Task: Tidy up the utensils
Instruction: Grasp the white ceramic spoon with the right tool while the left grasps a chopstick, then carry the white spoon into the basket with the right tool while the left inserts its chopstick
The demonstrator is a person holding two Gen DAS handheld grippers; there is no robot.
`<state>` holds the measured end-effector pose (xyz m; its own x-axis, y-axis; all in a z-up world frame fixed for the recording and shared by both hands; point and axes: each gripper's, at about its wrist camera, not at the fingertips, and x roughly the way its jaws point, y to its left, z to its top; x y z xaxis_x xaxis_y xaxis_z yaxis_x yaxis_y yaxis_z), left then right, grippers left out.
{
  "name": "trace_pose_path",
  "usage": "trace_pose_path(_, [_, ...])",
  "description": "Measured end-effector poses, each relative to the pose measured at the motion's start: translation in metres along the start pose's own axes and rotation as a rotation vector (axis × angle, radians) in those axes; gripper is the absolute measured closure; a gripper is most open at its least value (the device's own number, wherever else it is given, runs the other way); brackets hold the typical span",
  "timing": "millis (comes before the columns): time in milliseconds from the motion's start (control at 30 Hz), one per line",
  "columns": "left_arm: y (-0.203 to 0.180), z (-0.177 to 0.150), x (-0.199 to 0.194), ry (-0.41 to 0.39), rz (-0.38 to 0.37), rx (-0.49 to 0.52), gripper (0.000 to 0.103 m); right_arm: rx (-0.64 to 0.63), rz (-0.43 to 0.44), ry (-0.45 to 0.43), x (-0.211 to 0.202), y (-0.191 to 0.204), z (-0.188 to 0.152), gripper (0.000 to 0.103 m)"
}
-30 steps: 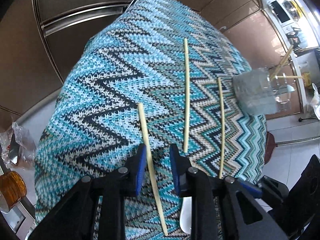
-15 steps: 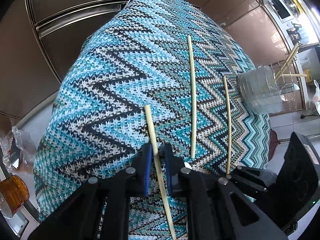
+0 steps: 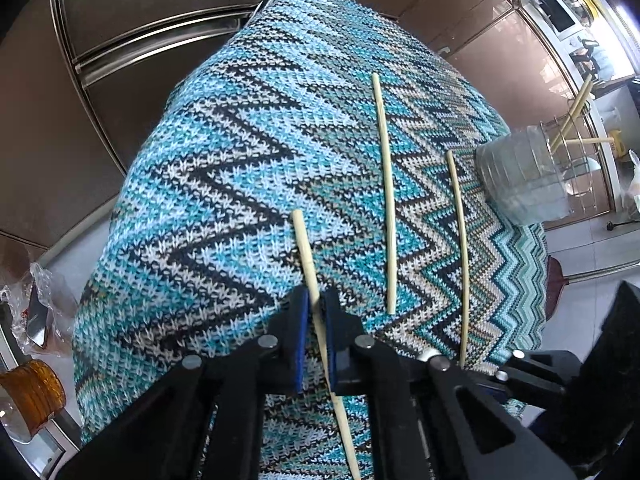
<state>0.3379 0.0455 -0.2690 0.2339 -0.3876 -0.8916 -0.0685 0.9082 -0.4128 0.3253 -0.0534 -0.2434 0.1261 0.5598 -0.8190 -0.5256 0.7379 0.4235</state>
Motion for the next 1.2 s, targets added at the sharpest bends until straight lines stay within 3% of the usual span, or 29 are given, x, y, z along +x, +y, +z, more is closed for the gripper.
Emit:
trace_pose_path(233, [-0.003,-0.010,-0.004,-0.073,0.019,0.038,0.096,-0.021,-0.039,-0.092,-0.034,0.010,-0.027,0.088])
trace_pose_path(667, [-0.022,-0.038,-0.046,-0.255,-0.021,0.117,0.098,-0.021,-0.126,-0.287,-0.084,0.034,-0.072,0.088])
trace_pose_path(1067, [-0.041,-0.063,-0.084,-0.343,-0.042,0.166,0.098,-0.003,-0.182,-0.377,-0.110,0.046,-0.104,0.090])
trace_pose_path(1200, [-0.049,-0.070,-0.097,-0.370,-0.049,0.184,0.098,-0.001,-0.199,-0.406,-0.123,0.050,-0.110,0.098])
